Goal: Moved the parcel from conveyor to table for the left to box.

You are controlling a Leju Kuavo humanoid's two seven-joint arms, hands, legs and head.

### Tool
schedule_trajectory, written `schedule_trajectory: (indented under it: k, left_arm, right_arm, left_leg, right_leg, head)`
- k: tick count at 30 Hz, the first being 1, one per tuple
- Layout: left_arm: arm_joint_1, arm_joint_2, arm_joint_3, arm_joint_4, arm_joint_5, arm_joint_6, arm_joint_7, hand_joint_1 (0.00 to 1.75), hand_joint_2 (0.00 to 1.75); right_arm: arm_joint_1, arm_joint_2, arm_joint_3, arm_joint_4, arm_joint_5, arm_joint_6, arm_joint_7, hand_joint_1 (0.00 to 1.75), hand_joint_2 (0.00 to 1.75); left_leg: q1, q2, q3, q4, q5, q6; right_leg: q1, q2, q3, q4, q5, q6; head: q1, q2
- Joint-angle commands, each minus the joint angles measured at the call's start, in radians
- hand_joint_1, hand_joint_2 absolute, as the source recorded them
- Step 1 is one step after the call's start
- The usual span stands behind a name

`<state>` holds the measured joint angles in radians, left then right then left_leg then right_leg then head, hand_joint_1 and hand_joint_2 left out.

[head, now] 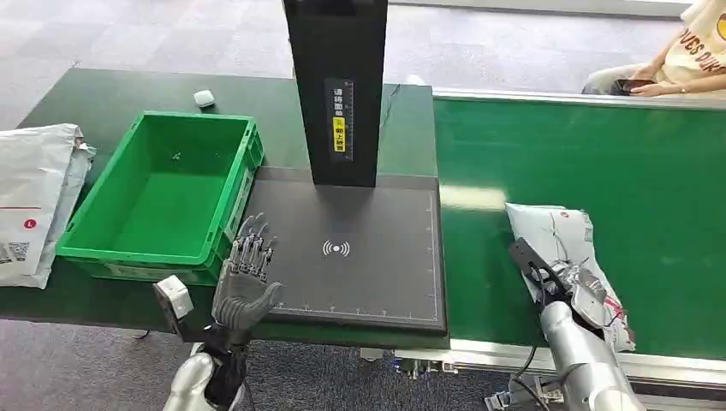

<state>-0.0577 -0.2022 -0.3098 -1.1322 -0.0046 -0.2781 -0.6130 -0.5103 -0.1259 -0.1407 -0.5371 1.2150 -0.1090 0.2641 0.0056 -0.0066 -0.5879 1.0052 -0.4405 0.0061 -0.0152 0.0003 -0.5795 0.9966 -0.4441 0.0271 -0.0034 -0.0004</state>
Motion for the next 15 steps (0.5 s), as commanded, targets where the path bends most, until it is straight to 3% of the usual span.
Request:
schedule_trajectory:
  k: [1, 5, 7, 8, 9, 10, 12, 14, 15]
  left_arm:
    - [0.000, 0.047, -0.018, 0.015, 0.007, 0.011, -0.003, 0.00, 1.75]
    - [0.005, 0.046, -0.014, -0.001, 0.012, 0.014, 0.002, 0.00, 1.75]
    - [0.012, 0.043, -0.010, -0.020, 0.015, 0.019, 0.010, 0.00, 1.75]
    - [0.015, 0.039, -0.008, -0.021, 0.015, 0.023, 0.011, 0.00, 1.75]
    - [0.015, 0.038, -0.009, -0.020, 0.014, 0.025, 0.011, 0.00, 1.75]
    - [0.013, 0.037, -0.009, -0.016, 0.014, 0.024, 0.012, 0.00, 1.75]
    - [0.006, 0.032, -0.012, -0.003, 0.011, 0.022, 0.011, 0.00, 1.75]
    - [-0.007, 0.032, -0.018, 0.015, 0.009, 0.014, 0.004, 0.00, 1.75]
    - [-0.010, 0.031, -0.018, 0.022, 0.010, 0.014, 0.002, 0.00, 1.75]
  right_arm:
    - [0.035, 0.036, -0.071, -0.027, -0.061, -0.081, -0.101, 1.75, 1.75]
    - [0.030, 0.050, -0.103, -0.061, -0.141, -0.155, -0.206, 1.75, 1.75]
    - [0.039, 0.067, -0.142, -0.109, -0.259, -0.212, -0.320, 1.75, 1.75]
    - [0.047, 0.078, -0.185, -0.139, -0.394, -0.213, -0.437, 1.75, 1.75]
    - [0.051, 0.077, -0.184, -0.146, -0.421, -0.212, -0.450, 1.75, 1.75]
    - [0.064, 0.104, -0.244, -0.205, -0.567, -0.222, -0.575, 1.75, 1.75]
    - [0.092, 0.100, -0.234, -0.250, -0.656, -0.232, -0.624, 1.75, 1.75]
    - [0.131, 0.140, -0.299, -0.369, -0.883, -0.206, -0.757, 1.75, 1.75]
    - [0.142, 0.136, -0.288, -0.384, -0.893, -0.204, -0.755, 1.75, 1.75]
  left_leg:
    - [0.001, 0.001, 0.004, -0.004, 0.000, -0.001]
    - [0.000, 0.001, 0.003, -0.003, 0.000, -0.001]
    - [0.000, 0.002, 0.001, -0.001, -0.001, -0.001]
    - [0.000, 0.003, 0.002, -0.002, -0.001, -0.001]
    - [0.000, 0.003, 0.001, -0.001, -0.001, -0.001]
    - [0.000, 0.002, 0.002, -0.003, -0.001, -0.001]
    - [0.000, 0.001, 0.000, -0.001, -0.001, -0.001]
    - [0.000, 0.000, 0.000, -0.001, -0.001, -0.001]
    - [0.000, 0.000, 0.001, -0.002, -0.001, -0.001]
  right_leg:
    - [0.001, 0.000, 0.004, -0.004, 0.000, -0.002]
    - [0.001, 0.001, 0.002, -0.002, 0.000, -0.002]
    - [0.001, 0.002, 0.000, -0.001, 0.000, -0.002]
    - [0.001, 0.002, 0.001, -0.002, 0.000, -0.002]
    - [0.000, 0.003, -0.001, -0.001, 0.000, -0.002]
    - [0.000, 0.002, 0.000, -0.002, 0.000, -0.003]
    - [0.000, 0.000, -0.001, -0.001, 0.000, -0.002]
    - [0.001, 0.000, -0.001, -0.001, 0.000, -0.001]
    - [0.001, -0.001, 0.000, -0.002, -0.001, -0.002]
  head:
    - [0.000, 0.000]
    - [0.000, 0.000]
    - [0.000, 0.000]
    - [0.000, 0.000]
    - [0.000, 0.000]
    - [0.000, 0.000]
    - [0.000, 0.000]
    - [0.000, 0.000]
    - [0.000, 0.000]
